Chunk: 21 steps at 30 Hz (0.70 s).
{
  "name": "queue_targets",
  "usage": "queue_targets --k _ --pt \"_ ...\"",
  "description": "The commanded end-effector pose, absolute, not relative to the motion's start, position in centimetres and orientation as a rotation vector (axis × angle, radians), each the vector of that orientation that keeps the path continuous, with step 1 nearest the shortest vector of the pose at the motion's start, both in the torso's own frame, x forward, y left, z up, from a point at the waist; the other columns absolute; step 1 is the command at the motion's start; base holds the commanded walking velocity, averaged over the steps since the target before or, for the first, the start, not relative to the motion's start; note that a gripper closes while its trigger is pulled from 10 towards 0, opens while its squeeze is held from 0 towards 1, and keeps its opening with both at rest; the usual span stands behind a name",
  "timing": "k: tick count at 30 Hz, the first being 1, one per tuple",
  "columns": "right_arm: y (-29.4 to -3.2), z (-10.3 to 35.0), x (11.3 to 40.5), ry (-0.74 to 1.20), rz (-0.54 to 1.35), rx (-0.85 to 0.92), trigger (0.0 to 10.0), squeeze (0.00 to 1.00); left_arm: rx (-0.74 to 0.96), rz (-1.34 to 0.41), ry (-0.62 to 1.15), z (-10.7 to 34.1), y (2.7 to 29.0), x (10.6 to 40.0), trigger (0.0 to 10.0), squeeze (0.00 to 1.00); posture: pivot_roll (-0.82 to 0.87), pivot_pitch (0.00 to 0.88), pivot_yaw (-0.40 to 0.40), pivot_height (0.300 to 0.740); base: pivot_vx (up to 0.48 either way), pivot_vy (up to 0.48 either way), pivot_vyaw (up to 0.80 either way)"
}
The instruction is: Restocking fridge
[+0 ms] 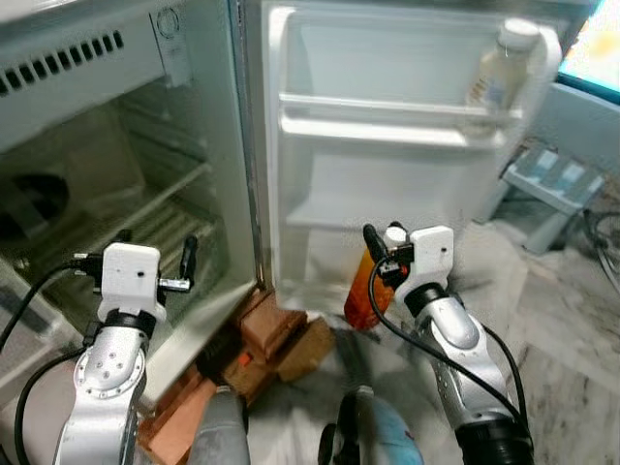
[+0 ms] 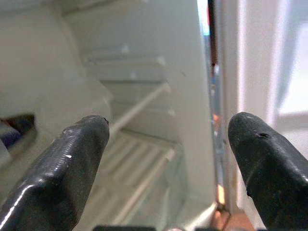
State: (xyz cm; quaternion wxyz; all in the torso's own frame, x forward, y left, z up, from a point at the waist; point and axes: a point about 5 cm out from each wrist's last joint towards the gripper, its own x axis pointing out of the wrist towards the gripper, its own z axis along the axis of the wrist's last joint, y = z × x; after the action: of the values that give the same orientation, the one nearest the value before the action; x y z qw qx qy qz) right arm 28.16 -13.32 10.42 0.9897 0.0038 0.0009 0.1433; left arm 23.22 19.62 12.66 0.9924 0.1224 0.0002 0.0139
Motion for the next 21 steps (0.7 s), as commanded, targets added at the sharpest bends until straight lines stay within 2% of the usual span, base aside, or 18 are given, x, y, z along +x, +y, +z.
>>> queue_targets --k 1,17,21 --pt "-13.6 11.1 28.4 -0.023 0.282 -0.004 10.0 0.00 0.259 0.030 -0.005 12.9 19.5 23.2 10.0 0.00 0.18 0.045 -0.052 0.612 0.000 0.000 0.00" --pt "-13.1 12.0 29.3 -0.063 0.308 -0.011 10.0 0.00 0.281 0.036 -0.039 13.8 19.7 23.3 10.0 0.00 0.18 0.065 -0.050 0.612 0.000 0.000 0.00" --pt "-12.8 12.3 29.4 -0.081 0.335 -0.021 10.0 0.00 0.277 0.032 -0.044 13.8 19.7 23.3 10.0 0.00 0.18 0.071 -0.051 0.612 0.368 0.000 0.00"
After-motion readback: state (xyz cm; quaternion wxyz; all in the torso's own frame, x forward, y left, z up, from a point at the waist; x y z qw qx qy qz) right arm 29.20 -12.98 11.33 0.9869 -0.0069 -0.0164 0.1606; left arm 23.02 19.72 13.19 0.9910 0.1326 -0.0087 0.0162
